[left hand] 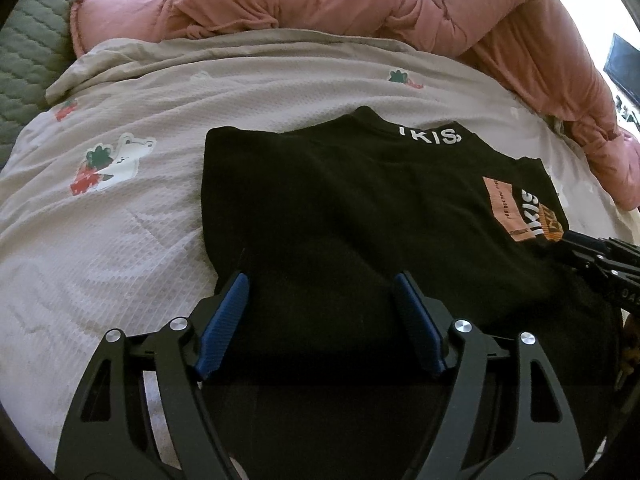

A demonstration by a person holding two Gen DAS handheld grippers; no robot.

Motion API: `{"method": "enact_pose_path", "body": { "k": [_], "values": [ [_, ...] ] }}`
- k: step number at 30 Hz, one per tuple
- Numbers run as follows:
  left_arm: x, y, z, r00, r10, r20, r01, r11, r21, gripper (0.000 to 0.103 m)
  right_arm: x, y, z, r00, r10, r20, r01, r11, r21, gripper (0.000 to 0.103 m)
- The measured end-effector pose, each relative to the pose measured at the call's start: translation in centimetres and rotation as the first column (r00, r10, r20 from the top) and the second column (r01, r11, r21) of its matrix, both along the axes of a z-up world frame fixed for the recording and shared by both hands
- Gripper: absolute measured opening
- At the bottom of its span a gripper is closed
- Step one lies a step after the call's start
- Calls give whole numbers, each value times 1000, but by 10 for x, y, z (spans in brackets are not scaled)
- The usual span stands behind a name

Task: Fold small clothes
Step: 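Move both open tools toward the black sweatshirt hem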

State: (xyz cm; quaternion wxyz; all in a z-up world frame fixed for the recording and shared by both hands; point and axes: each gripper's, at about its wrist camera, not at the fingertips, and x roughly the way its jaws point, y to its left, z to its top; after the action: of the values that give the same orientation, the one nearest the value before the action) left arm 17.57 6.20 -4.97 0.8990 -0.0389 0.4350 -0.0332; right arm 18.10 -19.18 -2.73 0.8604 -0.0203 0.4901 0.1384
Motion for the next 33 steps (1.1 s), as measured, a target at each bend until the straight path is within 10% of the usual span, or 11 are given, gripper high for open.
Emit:
{"method": "enact_pose_path", "body": {
  "k": [33],
  "values": [
    [-36, 11, 33, 996, 62, 70, -63, 998, 17, 94, -21, -7, 37, 995, -46, 90, 42, 998, 43, 92]
  ]
}}
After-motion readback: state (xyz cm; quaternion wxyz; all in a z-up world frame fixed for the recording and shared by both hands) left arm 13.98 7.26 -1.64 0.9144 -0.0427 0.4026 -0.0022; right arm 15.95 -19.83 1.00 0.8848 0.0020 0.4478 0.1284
